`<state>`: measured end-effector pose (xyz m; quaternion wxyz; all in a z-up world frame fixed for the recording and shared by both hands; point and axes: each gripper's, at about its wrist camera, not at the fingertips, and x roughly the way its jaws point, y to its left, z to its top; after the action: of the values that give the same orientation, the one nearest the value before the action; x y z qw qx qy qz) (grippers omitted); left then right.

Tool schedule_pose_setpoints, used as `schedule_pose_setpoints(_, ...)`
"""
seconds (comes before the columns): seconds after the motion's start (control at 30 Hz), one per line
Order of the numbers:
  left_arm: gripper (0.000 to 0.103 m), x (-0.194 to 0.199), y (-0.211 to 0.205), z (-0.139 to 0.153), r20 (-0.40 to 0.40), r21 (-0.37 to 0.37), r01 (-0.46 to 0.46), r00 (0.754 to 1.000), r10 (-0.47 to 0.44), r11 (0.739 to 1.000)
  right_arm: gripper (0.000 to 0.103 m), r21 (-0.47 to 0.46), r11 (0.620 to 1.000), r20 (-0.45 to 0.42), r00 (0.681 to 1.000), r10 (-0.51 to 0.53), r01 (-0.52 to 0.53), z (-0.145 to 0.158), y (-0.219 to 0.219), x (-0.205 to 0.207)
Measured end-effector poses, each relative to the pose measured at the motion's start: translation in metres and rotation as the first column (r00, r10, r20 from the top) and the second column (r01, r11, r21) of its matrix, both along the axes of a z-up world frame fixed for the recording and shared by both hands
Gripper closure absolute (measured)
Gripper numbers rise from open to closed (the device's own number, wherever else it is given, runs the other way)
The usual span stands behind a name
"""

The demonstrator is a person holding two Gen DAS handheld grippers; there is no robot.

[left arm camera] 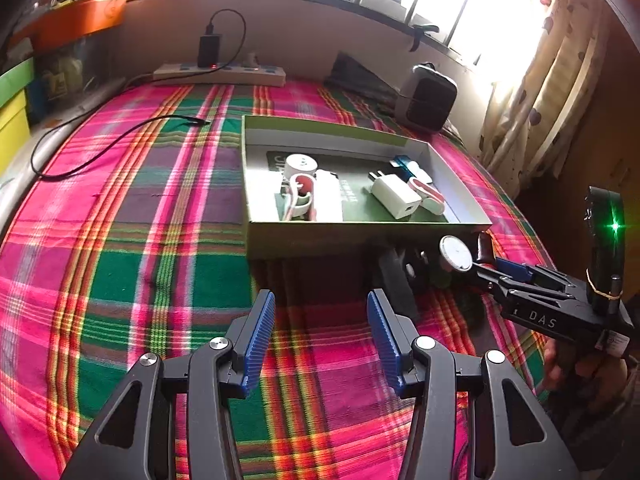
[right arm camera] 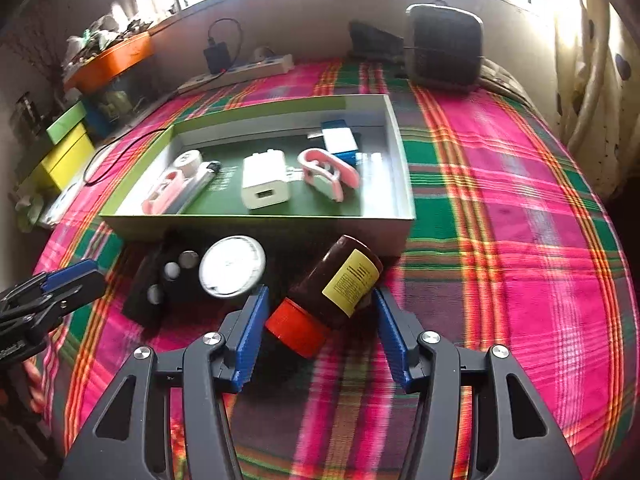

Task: Organize rigid objects
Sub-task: 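Withdraw both tools and move the right tool toward the brown orange-capped bottle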

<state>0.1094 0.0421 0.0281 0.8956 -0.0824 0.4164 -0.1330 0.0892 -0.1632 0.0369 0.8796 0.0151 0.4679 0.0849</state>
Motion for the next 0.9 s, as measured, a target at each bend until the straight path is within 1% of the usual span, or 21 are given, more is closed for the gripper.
schedule_pose_setpoints(0.23, 0.053, 0.005, -0.016, 0.002, -0.011, -0.007, 0.03, 1.0, -0.03, 1.0, 0.049, 0.01, 1.0, -0.001, 1.0, -0.015, 0.015, 0.001, -0.011, 0.0)
schedule_pose_setpoints(0.33, 0.053, 0.007, -0.022, 0.003, -0.014, -0.015, 0.043, 0.999, -0.043, 0.999, 0.049, -0.004, 1.0, 0.002, 1.0, -0.024, 0.024, 0.001, -0.017, -0.001)
schedule_pose_setpoints(0.5, 0.053, 0.009, -0.034, 0.004, -0.018, -0.003, 0.057, 0.998, -0.057, 0.998, 0.049, -0.017, 0.999, 0.009, 0.999, -0.039, 0.04, 0.003, -0.029, -0.005)
schedule_pose_setpoints(0.7, 0.052, 0.01, -0.045, 0.0, -0.03, 0.034, 0.067, 0.997, -0.066, 0.997, 0.049, -0.034, 0.998, 0.012, 0.999, -0.044, 0.044, 0.004, -0.04, -0.01)
schedule_pose_setpoints(0.8, 0.052, 0.012, -0.048, -0.002, -0.033, 0.071, 0.06, 0.998, -0.057, 0.996, 0.049, -0.034, 0.998, 0.011, 0.999, -0.049, 0.05, 0.003, -0.042, -0.009)
schedule_pose_setpoints(0.9, 0.052, 0.013, -0.049, -0.005, -0.042, 0.077, 0.053, 0.998, -0.049, 0.996, 0.049, -0.039, 0.999, 0.006, 0.999, -0.032, 0.032, 0.002, -0.039, -0.005)
